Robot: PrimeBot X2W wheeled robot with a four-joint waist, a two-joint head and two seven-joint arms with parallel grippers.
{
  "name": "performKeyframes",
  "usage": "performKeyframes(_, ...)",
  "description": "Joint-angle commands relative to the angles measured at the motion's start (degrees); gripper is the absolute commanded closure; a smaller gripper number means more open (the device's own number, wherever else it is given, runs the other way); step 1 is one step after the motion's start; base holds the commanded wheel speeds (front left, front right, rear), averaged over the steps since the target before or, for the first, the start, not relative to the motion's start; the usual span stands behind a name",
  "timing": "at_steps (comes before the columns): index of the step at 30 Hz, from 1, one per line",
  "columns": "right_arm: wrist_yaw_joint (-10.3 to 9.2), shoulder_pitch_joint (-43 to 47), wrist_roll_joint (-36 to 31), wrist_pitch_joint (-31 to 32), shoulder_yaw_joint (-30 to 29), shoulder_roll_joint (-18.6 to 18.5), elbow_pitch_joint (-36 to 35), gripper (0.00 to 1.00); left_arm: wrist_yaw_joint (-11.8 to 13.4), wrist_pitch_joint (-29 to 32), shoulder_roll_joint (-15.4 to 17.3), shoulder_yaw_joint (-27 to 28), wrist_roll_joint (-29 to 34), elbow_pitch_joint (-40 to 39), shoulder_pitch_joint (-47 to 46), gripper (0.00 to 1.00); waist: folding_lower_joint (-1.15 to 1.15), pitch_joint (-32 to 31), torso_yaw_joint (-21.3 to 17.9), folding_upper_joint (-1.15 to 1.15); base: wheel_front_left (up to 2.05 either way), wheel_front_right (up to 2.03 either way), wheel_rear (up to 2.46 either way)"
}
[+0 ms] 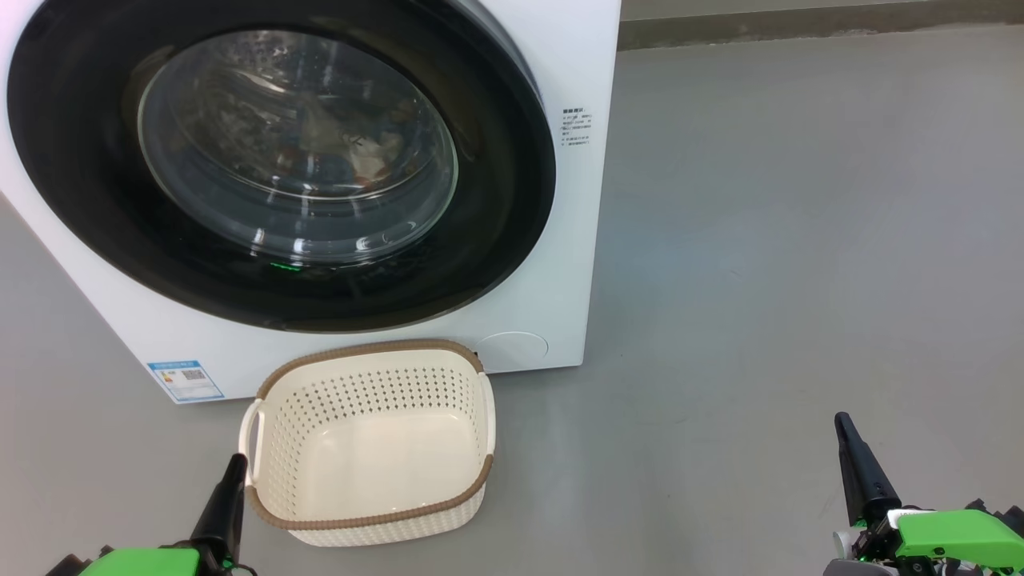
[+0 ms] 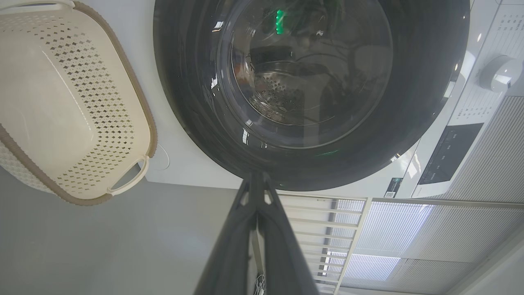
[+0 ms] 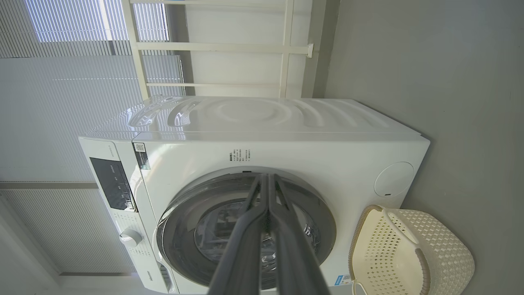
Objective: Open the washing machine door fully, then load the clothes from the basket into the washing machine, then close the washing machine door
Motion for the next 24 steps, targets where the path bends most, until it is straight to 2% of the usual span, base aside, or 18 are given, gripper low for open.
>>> performKeyframes(1, -0.05, -2.31, 0.56, 0.43, 1.34, -0.66, -1.41, 1.0, -0.57, 0.33, 1.44, 1.96, -0.48, -1.08, -2.33, 1.0, 0.0, 0.0, 0.0, 0.0, 0.0, 0.0, 0.0)
performKeyframes(24, -0.05, -2.31, 0.56, 0.43, 1.34, -0.66, -1.41, 1.0, -0.57, 0.33, 1.44, 1.96, -0.48, -1.08, -2.33, 1.0, 0.0, 0.0, 0.0, 0.0, 0.0, 0.0, 0.0)
